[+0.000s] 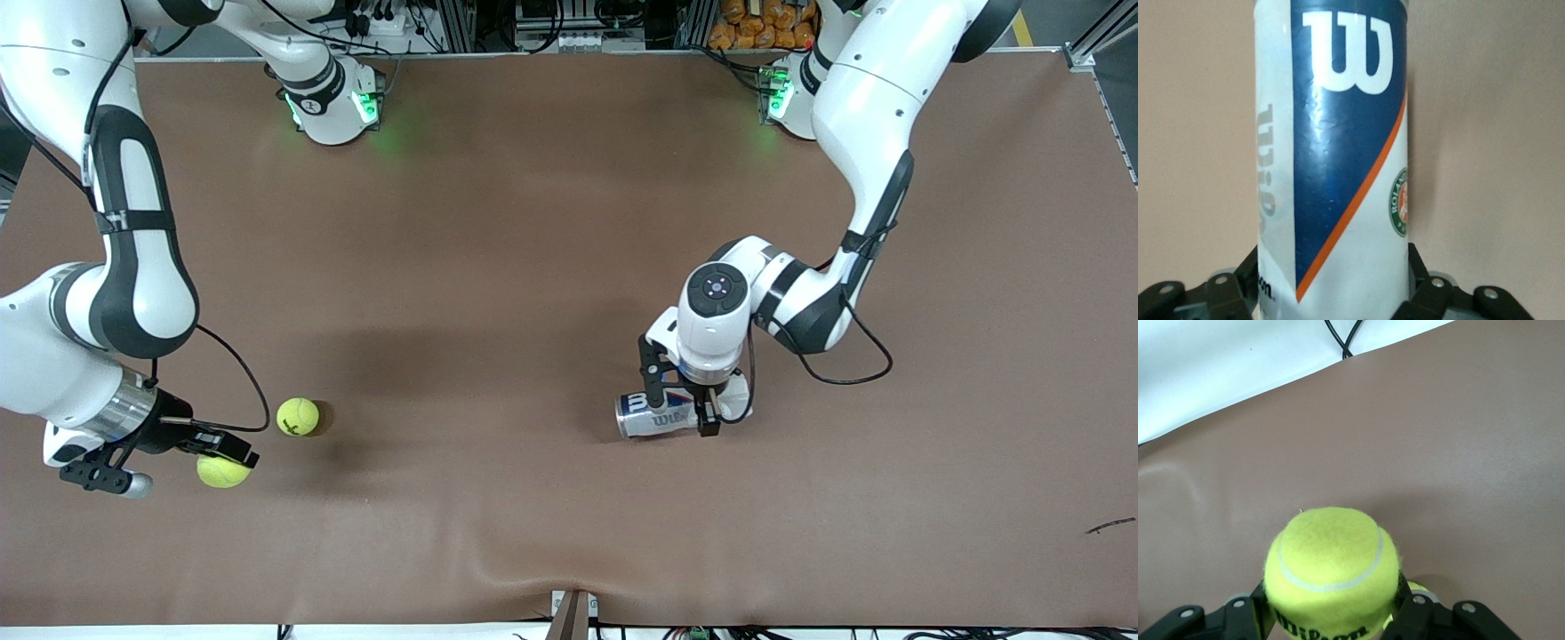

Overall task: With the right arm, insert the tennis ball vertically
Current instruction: 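Lift the can with the left gripper and tilt it upright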

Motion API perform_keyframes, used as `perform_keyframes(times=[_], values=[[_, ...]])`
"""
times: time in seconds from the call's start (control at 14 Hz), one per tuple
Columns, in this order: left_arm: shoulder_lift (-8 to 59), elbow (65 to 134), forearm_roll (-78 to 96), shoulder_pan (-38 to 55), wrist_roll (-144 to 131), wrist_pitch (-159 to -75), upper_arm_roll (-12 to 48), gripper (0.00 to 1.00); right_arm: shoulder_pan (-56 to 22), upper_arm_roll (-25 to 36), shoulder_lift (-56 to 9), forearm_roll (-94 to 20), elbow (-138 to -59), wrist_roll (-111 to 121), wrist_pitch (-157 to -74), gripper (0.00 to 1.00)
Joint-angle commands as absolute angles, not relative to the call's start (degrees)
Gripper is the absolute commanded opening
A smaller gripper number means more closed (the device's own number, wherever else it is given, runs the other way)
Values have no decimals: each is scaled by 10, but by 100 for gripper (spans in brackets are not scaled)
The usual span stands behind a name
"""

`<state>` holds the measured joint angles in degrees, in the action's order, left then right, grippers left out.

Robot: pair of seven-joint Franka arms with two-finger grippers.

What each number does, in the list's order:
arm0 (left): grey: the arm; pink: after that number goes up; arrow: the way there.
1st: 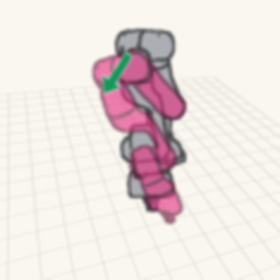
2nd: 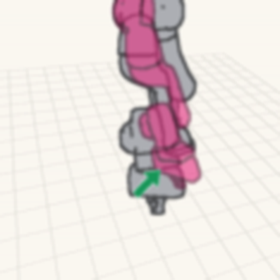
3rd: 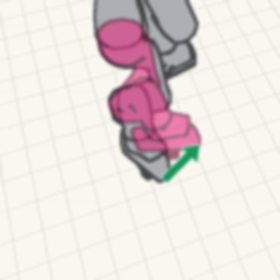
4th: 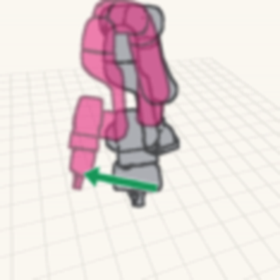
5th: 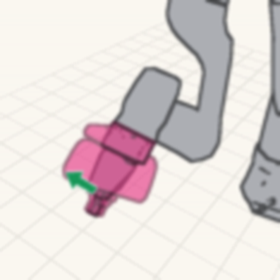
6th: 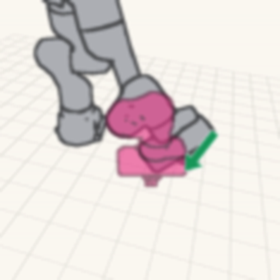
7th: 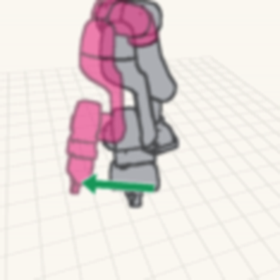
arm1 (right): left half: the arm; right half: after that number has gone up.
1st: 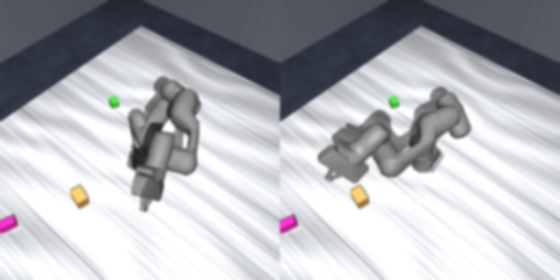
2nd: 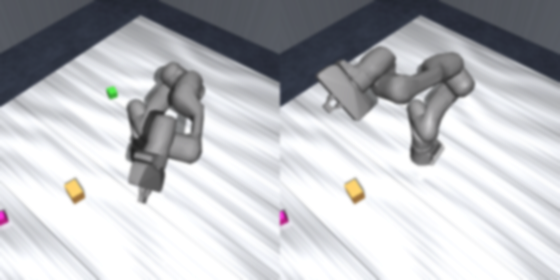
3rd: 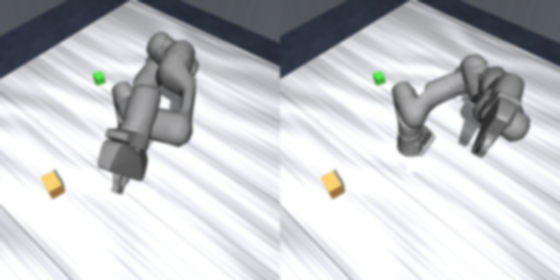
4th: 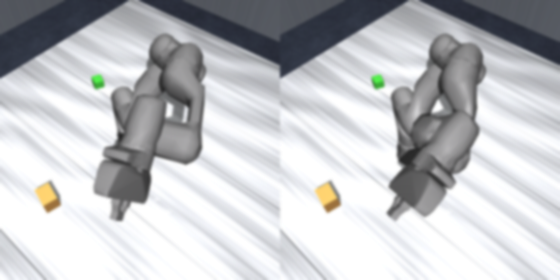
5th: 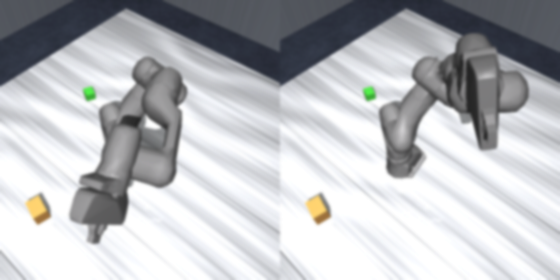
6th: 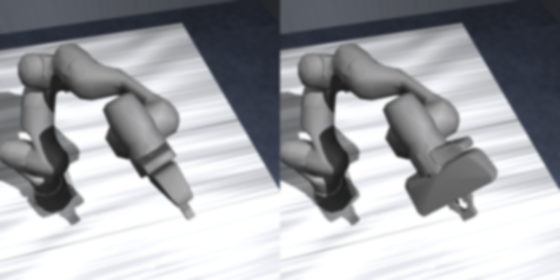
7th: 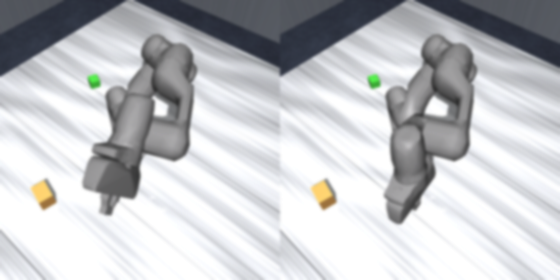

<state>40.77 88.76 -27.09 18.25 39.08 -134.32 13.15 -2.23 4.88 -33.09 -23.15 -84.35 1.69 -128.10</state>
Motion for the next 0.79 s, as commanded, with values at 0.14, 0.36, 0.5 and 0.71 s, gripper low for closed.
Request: perform_keyframes(times=[0.14, 0.36, 0.5, 0.71], values=[[416, 886, -268, 177, 397, -1361, 126, 82, -25, 52, -291, -244, -836, 2, -1149, 0], [421, 883, -265, 178, 389, -1363, 126, 82, -24, 52, -266, -263, -836, -13, -1066, 0], [421, 882, -258, 179, 385, -1371, 128, 82, -24, 52, -247, -267, -836, -13, -1013, 0], [421, 881, -201, 185, 360, -1434, 129, 82, -23, 53, -224, -267, -836, -13, -946, 0]])
